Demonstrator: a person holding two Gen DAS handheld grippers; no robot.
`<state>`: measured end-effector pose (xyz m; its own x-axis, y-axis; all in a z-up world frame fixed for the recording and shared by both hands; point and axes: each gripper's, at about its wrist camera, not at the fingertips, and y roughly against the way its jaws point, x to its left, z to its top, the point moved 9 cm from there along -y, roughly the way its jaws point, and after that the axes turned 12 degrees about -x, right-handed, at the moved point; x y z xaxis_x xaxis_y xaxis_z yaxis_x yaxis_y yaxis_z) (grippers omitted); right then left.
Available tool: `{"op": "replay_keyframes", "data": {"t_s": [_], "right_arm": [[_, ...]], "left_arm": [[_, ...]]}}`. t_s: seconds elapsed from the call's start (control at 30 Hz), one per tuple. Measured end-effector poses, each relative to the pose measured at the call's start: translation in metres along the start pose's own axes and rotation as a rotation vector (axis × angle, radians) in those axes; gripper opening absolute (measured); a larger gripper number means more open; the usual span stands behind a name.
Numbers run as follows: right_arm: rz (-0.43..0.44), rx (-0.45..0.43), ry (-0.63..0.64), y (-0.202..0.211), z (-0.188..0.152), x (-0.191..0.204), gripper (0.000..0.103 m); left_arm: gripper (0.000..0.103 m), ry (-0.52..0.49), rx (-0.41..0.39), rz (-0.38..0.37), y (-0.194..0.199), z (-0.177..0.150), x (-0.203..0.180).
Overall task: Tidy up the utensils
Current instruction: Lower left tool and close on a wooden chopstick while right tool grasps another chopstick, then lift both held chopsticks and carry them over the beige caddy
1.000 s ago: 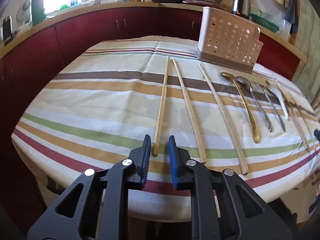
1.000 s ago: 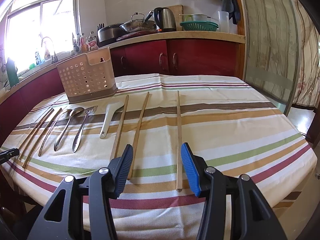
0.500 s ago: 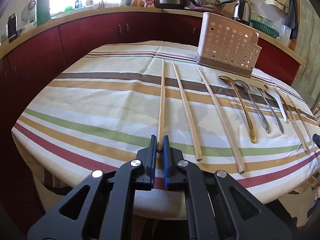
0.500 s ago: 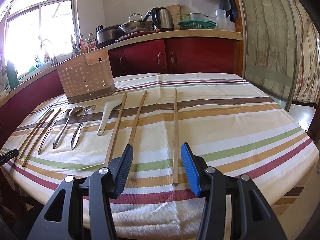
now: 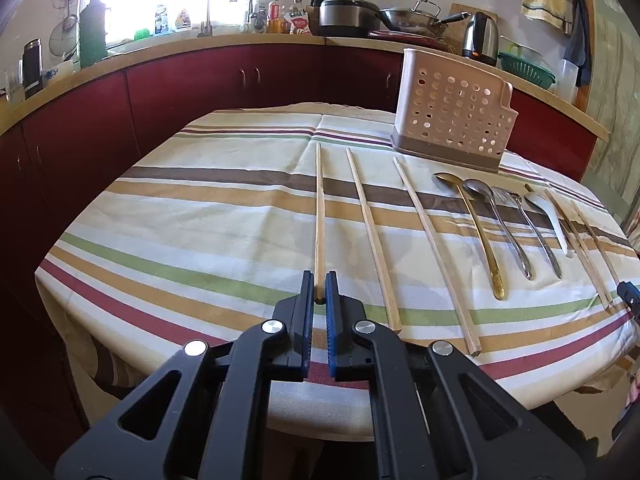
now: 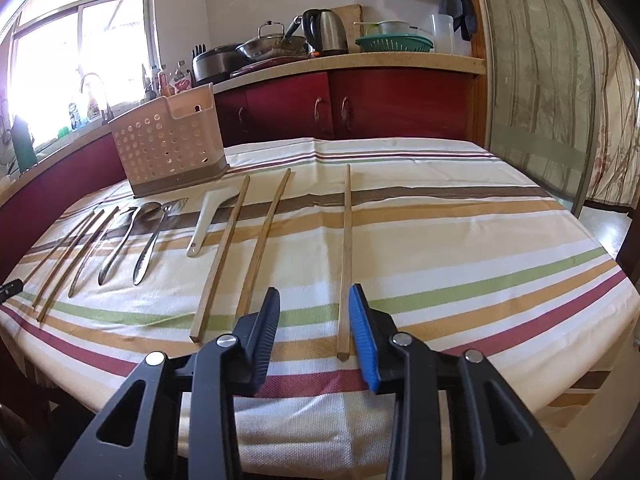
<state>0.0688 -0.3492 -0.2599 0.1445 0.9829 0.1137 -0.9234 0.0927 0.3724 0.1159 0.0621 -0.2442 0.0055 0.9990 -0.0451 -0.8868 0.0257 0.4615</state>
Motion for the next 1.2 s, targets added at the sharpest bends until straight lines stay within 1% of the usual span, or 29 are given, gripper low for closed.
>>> {"op": "replay_keyframes", "data": {"t_s": [0.1, 0.3, 0.37, 0.43, 0.53, 0.67, 0.8, 0.87, 1.0, 1.2], "right_arm": [[-0.015, -0.005, 0.001, 0.002, -0.003, -0.004, 0.033], [-0.039, -0.008, -0.024, 0.006, -0.009, -0.013, 0.033], [-0.045, -0.014, -0.018, 0.007, -0.01, -0.014, 0.029], [-0.045, -0.021, -0.031, 0.009, -0.011, -0.016, 0.018], [-0.038, -0.019, -0.042, 0.01, -0.011, -0.017, 0.008], [-0.038, -0.021, -0.047, 0.012, -0.009, -0.016, 0.007], [-0.045, -0.083, -0.011, 0.024, 0.012, -0.01, 0.007], [-0.044, -0.125, 0.012, 0.033, 0.027, -0.005, 0.007], [-0.036, -0.19, 0.03, 0.046, 0.056, 0.001, 0.007], [-0.027, -0.262, 0.034, 0.061, 0.091, 0.006, 0.007]], "left_arm": [[0.006, 0.001, -0.003, 0.001, 0.0, 0.001, 0.0], [0.006, 0.004, -0.004, 0.001, 0.0, 0.0, 0.0], [0.006, 0.004, -0.004, 0.002, 0.0, 0.0, 0.0], [0.006, 0.005, -0.005, 0.002, 0.0, 0.001, 0.0], [0.006, 0.003, -0.007, 0.002, 0.001, 0.001, 0.0], [0.006, -0.001, -0.015, 0.003, 0.003, 0.002, -0.001], [0.006, 0.0, -0.037, 0.005, 0.008, 0.009, 0.001], [0.006, 0.004, -0.054, 0.004, 0.013, 0.016, 0.001], [0.006, 0.004, -0.097, 0.0, 0.025, 0.033, 0.0], [0.006, -0.003, -0.16, -0.02, 0.045, 0.062, -0.005]]}}
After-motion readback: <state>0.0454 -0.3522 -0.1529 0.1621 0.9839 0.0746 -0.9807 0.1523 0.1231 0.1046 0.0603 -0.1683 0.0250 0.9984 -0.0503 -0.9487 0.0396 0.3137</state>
